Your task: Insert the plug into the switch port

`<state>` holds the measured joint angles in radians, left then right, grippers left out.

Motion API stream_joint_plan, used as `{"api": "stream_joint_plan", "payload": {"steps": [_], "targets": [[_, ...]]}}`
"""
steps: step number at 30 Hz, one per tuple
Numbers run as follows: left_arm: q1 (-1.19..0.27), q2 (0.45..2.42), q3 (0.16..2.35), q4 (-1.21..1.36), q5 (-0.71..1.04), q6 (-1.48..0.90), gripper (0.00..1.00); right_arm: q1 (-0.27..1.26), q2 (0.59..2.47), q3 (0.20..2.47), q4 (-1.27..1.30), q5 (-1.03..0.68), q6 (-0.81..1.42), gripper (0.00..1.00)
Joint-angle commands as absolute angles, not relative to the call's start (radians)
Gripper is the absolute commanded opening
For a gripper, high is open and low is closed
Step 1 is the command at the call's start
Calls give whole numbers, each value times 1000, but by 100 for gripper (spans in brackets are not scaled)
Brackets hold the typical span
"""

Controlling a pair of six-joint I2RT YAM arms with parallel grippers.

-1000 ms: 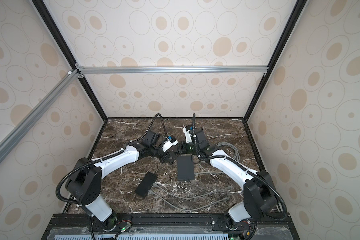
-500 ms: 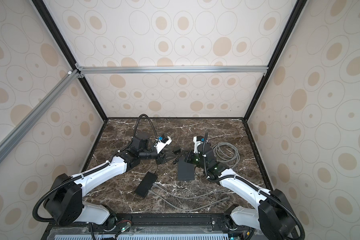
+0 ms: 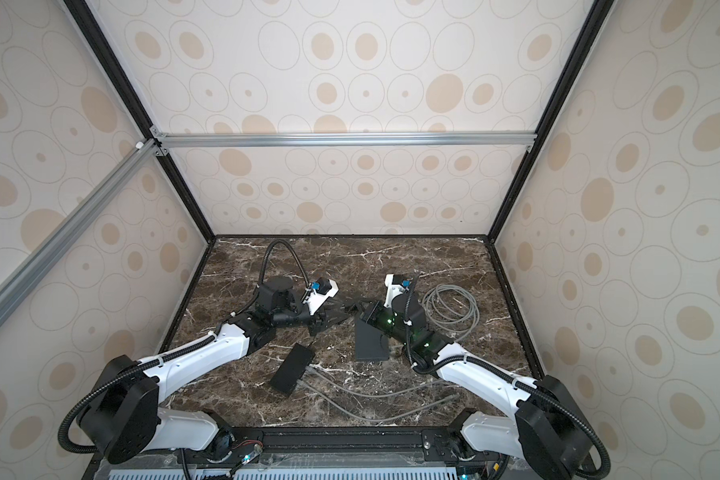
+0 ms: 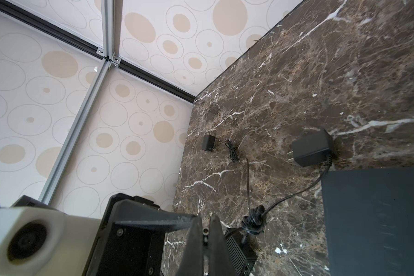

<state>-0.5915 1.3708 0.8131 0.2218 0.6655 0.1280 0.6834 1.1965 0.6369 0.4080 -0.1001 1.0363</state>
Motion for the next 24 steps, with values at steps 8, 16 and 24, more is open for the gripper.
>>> {"api": "stream_joint_plan", "payload": {"steps": [8,16,24], "targets": [[-596,1392,880,192,664,154,31,721,1212,641,469,-95,1066,0],[-596,1414,900,161,664,159,31,724,1201,647,458,-91,1063,0],[-596,1436,917,128,661,169,30,724,1178,649,435,-74,1050,0]]}}
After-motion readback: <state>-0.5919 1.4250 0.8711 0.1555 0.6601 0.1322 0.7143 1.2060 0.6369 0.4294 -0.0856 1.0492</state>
